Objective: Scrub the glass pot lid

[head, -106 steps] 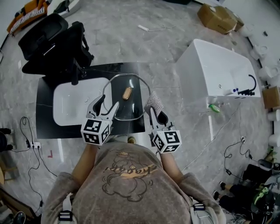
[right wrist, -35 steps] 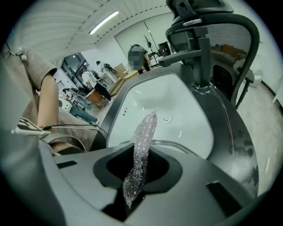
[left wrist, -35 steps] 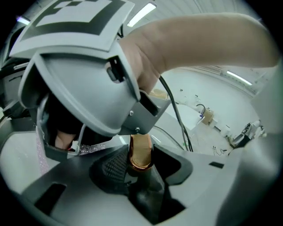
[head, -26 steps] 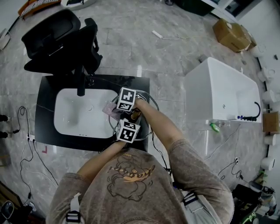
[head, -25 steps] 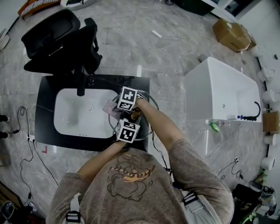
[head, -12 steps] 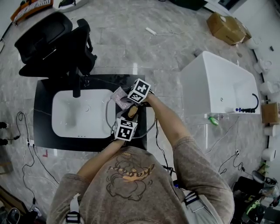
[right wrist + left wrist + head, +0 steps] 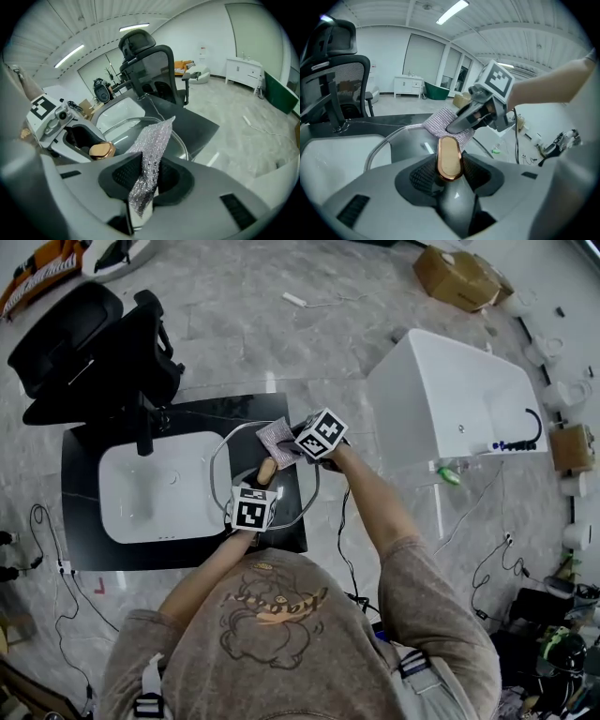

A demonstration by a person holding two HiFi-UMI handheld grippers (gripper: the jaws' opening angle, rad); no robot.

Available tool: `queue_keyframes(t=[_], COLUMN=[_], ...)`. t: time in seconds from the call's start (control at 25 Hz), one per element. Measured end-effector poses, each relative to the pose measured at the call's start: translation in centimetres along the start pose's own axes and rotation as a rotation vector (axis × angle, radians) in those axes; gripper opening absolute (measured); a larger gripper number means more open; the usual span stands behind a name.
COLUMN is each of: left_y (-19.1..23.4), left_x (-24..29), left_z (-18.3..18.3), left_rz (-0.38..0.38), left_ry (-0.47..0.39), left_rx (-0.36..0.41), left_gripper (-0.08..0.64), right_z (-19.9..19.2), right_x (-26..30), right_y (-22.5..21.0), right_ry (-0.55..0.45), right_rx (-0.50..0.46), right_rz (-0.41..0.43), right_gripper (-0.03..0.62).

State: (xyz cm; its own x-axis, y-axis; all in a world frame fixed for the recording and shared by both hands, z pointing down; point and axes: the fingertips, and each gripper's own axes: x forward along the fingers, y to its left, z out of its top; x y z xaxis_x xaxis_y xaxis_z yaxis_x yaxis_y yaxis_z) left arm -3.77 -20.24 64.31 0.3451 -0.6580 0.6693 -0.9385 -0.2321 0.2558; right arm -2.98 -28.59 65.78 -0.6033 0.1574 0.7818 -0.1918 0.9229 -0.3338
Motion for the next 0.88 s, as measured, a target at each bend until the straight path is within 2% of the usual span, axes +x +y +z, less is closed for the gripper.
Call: queue_keyframes(t=[0.36, 0.52, 0.88], left_y=[-0.1, 0.0, 0.0], left_x=[0.0, 0.0, 0.1], left_z=[-0.4, -0.3, -0.3], left_rz=[-0.038, -0.051, -0.075], left_ry=[0.084, 0.11, 0.182], left_rx=[-0.016, -0.011, 0.001], left_gripper=[0.187, 0.187, 0.187], right_z=[-4.3, -6.0, -9.1], right_x=[-2.0, -1.9, -0.8], right_y=[2.8, 5.1, 11.0], right_ry=[-0.075, -0.111, -0.119], right_rx=[0.107, 0.183, 0.248], right_rz=[-0.109, -0.106, -0.113], right_gripper=[0.087, 0.087, 0.086])
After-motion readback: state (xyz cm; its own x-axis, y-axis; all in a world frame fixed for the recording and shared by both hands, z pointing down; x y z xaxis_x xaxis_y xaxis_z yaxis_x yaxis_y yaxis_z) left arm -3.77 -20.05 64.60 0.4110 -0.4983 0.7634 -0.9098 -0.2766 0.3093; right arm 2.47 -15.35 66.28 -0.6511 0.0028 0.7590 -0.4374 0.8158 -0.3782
